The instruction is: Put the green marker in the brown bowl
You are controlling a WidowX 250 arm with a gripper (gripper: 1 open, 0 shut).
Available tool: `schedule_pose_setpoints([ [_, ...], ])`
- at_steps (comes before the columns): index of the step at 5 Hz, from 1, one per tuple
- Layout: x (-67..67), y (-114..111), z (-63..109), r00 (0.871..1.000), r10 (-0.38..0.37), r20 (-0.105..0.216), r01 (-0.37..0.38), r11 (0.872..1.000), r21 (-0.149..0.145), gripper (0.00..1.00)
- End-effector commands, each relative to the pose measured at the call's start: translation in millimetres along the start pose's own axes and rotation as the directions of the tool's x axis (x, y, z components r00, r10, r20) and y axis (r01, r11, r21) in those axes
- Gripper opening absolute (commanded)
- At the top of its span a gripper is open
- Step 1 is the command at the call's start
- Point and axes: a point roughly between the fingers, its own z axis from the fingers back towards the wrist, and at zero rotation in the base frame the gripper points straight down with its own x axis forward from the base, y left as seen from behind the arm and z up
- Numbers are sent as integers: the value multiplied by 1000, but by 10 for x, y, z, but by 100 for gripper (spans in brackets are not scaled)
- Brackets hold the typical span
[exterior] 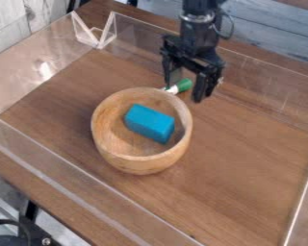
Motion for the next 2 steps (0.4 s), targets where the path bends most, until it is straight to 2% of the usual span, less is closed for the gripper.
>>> schedule_pose_setpoints([
  [1,148,87,101,998,6,61,-7,1000,23,100],
  [2,181,103,38,999,5,54,-7,1000,25,100],
])
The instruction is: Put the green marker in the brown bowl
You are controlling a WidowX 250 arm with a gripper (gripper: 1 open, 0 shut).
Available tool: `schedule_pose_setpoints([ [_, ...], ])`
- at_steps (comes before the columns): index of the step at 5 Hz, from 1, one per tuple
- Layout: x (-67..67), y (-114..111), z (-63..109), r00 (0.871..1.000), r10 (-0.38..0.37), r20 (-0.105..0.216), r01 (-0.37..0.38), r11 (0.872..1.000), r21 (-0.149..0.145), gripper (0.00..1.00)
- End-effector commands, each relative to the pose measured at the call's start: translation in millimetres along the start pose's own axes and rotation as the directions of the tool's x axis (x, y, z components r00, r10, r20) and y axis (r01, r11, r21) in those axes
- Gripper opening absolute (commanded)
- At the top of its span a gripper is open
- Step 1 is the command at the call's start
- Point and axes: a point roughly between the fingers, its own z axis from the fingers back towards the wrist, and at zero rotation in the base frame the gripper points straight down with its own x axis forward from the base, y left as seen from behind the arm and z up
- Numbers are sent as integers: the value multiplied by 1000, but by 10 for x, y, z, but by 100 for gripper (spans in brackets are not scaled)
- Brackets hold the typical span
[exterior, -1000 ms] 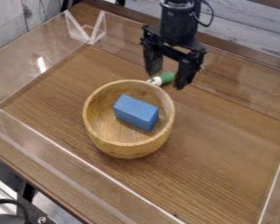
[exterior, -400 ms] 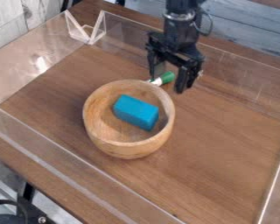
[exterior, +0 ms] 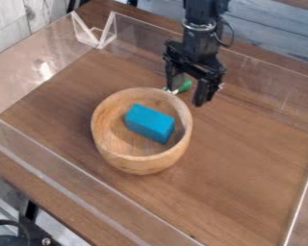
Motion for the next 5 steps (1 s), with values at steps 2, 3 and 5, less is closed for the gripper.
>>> schedule_pose_setpoints([
  [2,169,115,78,998,8,58,-10,1000,27,100],
  [3,205,137,21,998,9,56,-11,1000,29,100],
  [5,255,174,-4,997,-8,83,6,1000,18,0],
])
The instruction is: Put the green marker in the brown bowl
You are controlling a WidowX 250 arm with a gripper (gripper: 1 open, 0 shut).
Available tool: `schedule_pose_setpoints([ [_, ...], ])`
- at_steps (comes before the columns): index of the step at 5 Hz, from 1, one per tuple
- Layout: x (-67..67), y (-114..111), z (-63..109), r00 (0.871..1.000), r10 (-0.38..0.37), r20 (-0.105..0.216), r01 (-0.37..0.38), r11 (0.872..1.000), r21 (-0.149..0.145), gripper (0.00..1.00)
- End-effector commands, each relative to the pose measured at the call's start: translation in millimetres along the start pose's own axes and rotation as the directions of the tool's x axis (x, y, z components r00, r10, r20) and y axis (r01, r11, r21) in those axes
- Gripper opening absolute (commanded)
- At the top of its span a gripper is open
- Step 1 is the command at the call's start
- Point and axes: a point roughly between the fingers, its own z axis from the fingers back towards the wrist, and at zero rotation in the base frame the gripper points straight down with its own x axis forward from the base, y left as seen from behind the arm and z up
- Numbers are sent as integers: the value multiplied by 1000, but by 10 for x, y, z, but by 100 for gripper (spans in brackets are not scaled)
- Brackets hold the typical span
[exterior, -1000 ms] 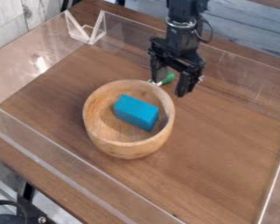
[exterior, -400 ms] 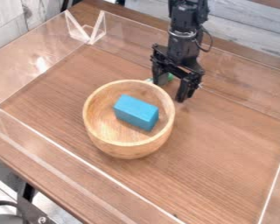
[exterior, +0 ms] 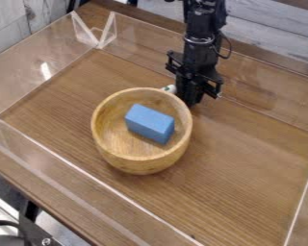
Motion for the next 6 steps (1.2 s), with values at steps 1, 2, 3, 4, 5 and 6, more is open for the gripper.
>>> schedule_pose_setpoints([
  [1,102,96,226,998,0,62,-1,1000,16,0],
  [2,93,113,263,998,0,62,0,1000,2,0],
  [3,83,125,294,998,-1,62,2,1000,-8,0],
  [4,71,134,318,998,2,62,0,1000,-20,0],
  [5,60,145,343,998,5,62,-3,999,-32,0],
  [6,49,151,364,998,8,60,-5,999,-46,0],
])
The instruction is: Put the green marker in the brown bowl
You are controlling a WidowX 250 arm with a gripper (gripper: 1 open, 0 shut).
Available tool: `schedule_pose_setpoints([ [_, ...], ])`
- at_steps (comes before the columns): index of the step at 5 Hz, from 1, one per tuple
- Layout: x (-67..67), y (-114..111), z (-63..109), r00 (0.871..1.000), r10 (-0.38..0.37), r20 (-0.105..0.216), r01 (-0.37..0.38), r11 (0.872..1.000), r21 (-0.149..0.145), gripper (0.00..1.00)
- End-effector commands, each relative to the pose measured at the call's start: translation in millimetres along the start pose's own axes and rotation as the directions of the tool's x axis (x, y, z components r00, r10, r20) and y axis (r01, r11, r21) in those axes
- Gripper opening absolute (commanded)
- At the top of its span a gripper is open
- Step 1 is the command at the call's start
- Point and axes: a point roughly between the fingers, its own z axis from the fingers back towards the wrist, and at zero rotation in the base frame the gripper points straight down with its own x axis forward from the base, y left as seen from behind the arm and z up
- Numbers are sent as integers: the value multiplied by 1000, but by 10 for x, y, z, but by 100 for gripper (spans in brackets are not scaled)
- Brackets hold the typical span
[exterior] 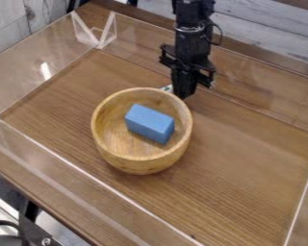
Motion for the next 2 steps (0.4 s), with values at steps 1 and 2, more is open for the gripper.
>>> schedule_pose_setpoints([
  [1,76,56,375,997,2,74,-4,999,32,0],
  [2,52,71,468,998,8,66,-10,999,34,0],
])
